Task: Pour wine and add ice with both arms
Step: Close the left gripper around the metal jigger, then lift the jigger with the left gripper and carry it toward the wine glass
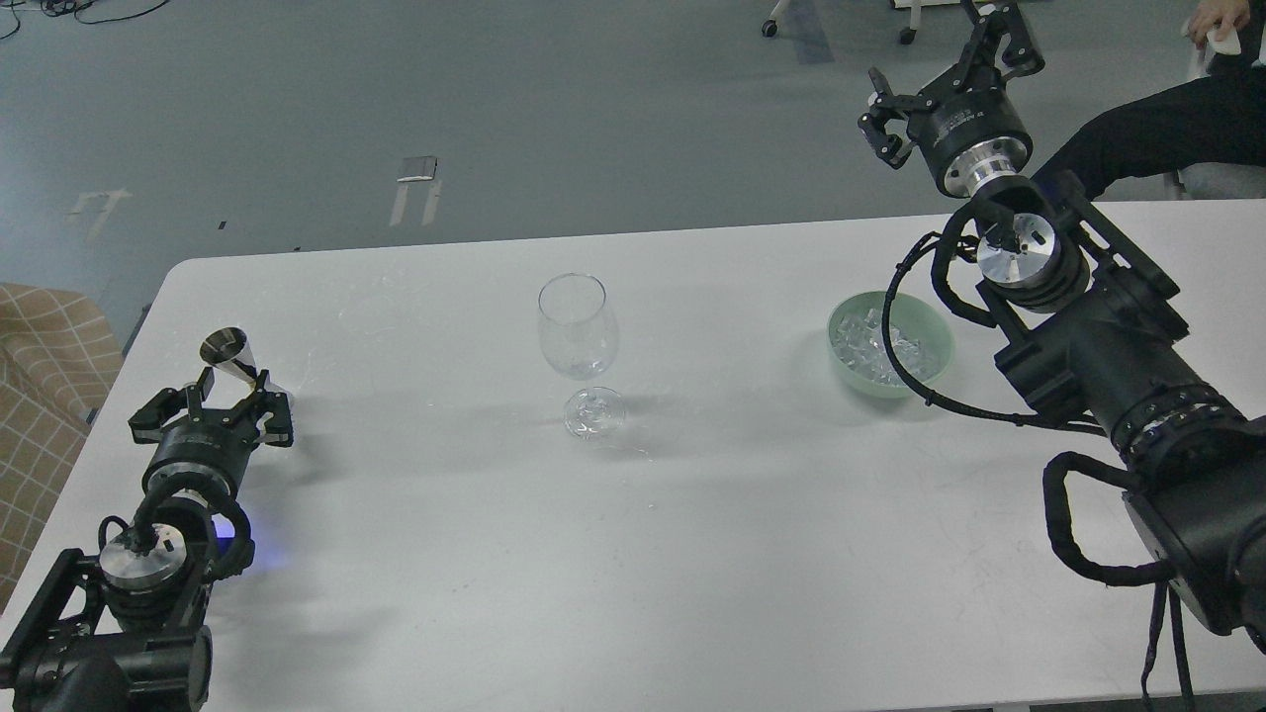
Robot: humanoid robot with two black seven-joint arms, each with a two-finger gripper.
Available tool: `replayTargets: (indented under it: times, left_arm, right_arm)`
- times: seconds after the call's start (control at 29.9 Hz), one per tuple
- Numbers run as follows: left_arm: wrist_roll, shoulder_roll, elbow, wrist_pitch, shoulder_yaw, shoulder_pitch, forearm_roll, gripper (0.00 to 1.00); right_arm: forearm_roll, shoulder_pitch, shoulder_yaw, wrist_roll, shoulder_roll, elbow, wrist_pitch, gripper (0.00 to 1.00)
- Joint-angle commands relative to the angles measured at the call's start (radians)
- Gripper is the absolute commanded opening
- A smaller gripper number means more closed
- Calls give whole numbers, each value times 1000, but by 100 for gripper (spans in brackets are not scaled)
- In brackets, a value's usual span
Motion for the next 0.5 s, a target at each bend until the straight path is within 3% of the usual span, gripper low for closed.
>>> replayTargets:
  times: [0.0,0.2,0.47]
  left_arm:
    - [3,-3,4,1,0,-12,-1,55]
    - [6,-4,49,-11,0,-49,-1,51]
    - [6,-6,83,-128,3,-55,-12,43]
  right_arm:
    - [0,2,-24,2,2,0,0,100]
    - [0,2,-33,0,-2,0,-2,100]
    - [2,2,-33,0,-3,0,-2,100]
